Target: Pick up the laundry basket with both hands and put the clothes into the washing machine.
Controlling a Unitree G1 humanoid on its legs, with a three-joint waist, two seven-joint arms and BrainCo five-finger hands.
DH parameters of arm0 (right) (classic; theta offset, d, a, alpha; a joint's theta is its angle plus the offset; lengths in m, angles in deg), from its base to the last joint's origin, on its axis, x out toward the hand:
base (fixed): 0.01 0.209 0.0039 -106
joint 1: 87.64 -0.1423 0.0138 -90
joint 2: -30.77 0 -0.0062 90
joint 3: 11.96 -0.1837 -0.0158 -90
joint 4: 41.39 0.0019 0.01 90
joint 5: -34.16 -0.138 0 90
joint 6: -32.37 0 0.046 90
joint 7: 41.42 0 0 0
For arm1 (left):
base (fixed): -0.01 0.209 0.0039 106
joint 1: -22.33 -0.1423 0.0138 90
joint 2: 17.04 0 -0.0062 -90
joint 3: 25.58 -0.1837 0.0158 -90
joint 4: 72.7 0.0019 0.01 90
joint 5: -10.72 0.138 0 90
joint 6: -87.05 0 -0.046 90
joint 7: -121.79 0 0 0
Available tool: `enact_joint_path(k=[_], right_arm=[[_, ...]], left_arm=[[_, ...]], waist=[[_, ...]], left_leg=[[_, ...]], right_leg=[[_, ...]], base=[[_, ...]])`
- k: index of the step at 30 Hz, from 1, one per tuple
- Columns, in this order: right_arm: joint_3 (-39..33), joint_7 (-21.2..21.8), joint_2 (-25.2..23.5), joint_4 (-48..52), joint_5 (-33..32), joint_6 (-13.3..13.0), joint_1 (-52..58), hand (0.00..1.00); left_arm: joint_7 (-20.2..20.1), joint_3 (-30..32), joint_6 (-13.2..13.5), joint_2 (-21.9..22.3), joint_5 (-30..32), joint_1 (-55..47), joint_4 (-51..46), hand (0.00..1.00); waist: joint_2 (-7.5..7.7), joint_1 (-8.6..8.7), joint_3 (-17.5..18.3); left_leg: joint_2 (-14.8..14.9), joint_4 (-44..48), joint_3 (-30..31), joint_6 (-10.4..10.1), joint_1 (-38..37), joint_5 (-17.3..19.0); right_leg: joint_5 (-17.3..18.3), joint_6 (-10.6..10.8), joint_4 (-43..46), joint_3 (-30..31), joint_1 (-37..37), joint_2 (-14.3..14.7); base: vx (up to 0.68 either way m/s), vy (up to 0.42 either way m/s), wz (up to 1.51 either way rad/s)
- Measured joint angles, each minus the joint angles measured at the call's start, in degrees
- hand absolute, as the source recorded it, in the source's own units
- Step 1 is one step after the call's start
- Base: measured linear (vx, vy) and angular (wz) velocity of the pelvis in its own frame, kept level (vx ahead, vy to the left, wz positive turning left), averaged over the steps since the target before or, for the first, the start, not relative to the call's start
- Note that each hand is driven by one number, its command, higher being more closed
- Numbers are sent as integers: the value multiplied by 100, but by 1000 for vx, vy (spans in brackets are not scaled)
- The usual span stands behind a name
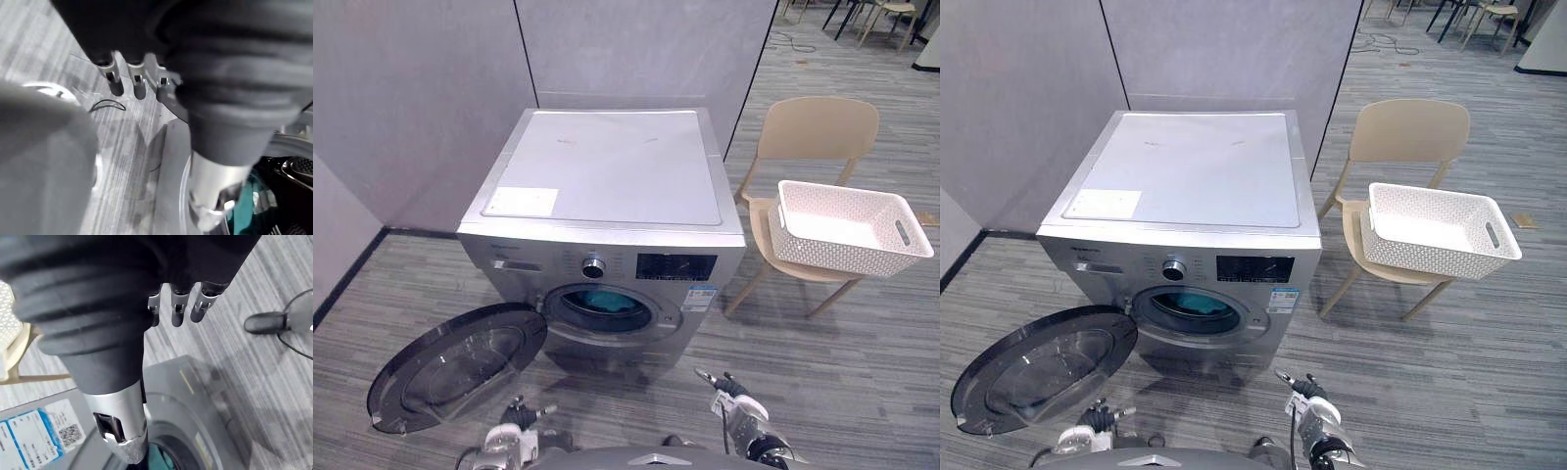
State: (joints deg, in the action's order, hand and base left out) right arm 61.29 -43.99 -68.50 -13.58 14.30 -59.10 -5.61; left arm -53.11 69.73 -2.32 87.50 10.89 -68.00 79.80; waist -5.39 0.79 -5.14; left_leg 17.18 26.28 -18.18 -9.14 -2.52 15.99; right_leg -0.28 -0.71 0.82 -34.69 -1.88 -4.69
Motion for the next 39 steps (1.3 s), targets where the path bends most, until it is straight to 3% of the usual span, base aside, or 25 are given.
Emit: enact_joint_path(k=[1, 3, 5, 7, 10, 15, 17, 19, 21, 22, 23, 25, 28, 32, 36, 39], right_arm=[[-7, -1, -8, -32, 1, 9, 43, 0], [-18, -1, -217, -185, 1, 30, 122, 0], [-16, -1, -397, -187, 1, 46, 270, 0], [0, 0, -427, -187, 2, 45, 379, 0], [79, 10, -425, -180, 2, 28, 429, 0], [100, 84, -405, -162, 5, -1, 550, 0], [108, 84, -373, -163, 5, -10, 570, 0], [106, 86, -333, -142, -3, -88, 567, 0], [96, 112, -377, -43, -10, -82, 569, 0], [97, 120, -422, -41, -11, -79, 693, 0], [96, 123, -444, -44, -10, -81, 778, 0], [98, 123, -437, -41, -9, -82, 744, 0], [107, 120, -443, -47, -4, -80, 650, 0], [204, 113, -415, 11, -5, -81, 556, 0], [510, 110, -414, 331, -10, -110, 607, 0], [705, 112, -409, 653, -18, -164, 839, 0]], left_arm=[[6, -131, 0, -25, 13, 97, -1, 0], [39, -245, 1, -152, 13, 109, -6, 0], [51, -343, 0, -213, 14, 25, -6, 0], [46, -576, 41, -206, 31, 7, -25, 0], [45, -823, 129, -188, 179, -41, -68, 0], [38, -1014, 241, -324, 244, -133, -320, 0], [35, -1019, 268, -363, 244, -142, -446, 0], [33, -1015, 275, -432, 243, -117, -622, 0], [39, -970, 281, -607, 232, -116, -845, 0], [53, -859, 286, -720, 214, -109, -1016, 0], [72, -662, 297, -765, 121, -155, -1060, 0], [78, -493, 287, -744, 10, -174, -1062, 0], [99, -124, 284, -635, -351, -274, -1160, 0], [224, 114, 328, -309, -888, -390, -1577, 0], [333, 257, 408, -111, -1351, -558, -1932, 0], [340, 262, 412, -41, -1342, -703, -2205, 0]], waist=[[-30, 5, 3], [232, -36, -107], [354, -53, -38], [418, 28, 27], [475, 15, 62], [622, 24, -51], [644, 20, -47], [631, 51, -87], [626, 101, -206], [746, 81, -194], [875, -10, -184], [904, -25, -165], [1134, -114, -57], [1030, -144, -61], [1057, -166, -35], [1053, -156, 28]], left_leg=[[-129, -637, 97, -60, -165, 67], [-342, -980, 129, 126, -262, -33], [-528, -1136, 269, 165, -244, -118], [-792, -1433, 427, 277, -261, -300], [-1091, -1758, 429, 372, -257, -502], [-1301, -1851, 419, 432, -217, -614], [-1300, -1831, 439, 505, -49, -660], [-1272, -1839, 424, 625, 74, -781], [-1105, -1789, 574, 715, 181, -845], [-1112, -1767, 685, 700, 157, -855], [-1168, -1753, 694, 667, 151, -875], [-1179, -1784, 681, 603, 189, -938], [-1368, -1959, 526, 618, 302, -1079], [-1384, -2179, 532, 615, 305, -1283], [-1364, -2699, 541, 730, 142, -1523], [-1366, -2885, 562, 739, 123, -1616]], right_leg=[[-96, 23, -58, -130, 37, -22], [-239, 170, -159, -248, -58, -152], [-394, 214, -162, -324, -40, -302], [-633, 306, -69, -395, -8, -563], [-746, 359, 28, -393, 171, -847], [-944, 347, 228, -299, 313, -1129], [-1169, 246, 569, 140, 647, -1151], [-1598, 364, 663, 922, 883, -1052], [-846, 401, 1853, 1562, 1129, -820], [-497, 353, 2188, 1522, 1079, -675], [-413, 344, 2011, 1522, 971, -675], [-419, 339, 1660, 1514, 860, -622], [-444, 340, 324, 1537, 503, -565], [-657, 462, -177, 1556, 383, -460], [-534, 672, -329, 1672, 398, -379], [-512, 702, -405, 1686, 395, -337]], base=[[-95, 199, 54], [-129, 227, 44], [-90, 238, 32], [-19, 294, 43], [-14, 182, 13], [-18, 116, 7], [-47, 120, 2], [-26, 161, 12], [-2, 46, 44], [-12, -13, 36], [-5, -21, 17], [-48, -17, -7], [-78, -65, -26], [-140, -95, -6], [-128, -64, -2], [-78, -32, 11]])
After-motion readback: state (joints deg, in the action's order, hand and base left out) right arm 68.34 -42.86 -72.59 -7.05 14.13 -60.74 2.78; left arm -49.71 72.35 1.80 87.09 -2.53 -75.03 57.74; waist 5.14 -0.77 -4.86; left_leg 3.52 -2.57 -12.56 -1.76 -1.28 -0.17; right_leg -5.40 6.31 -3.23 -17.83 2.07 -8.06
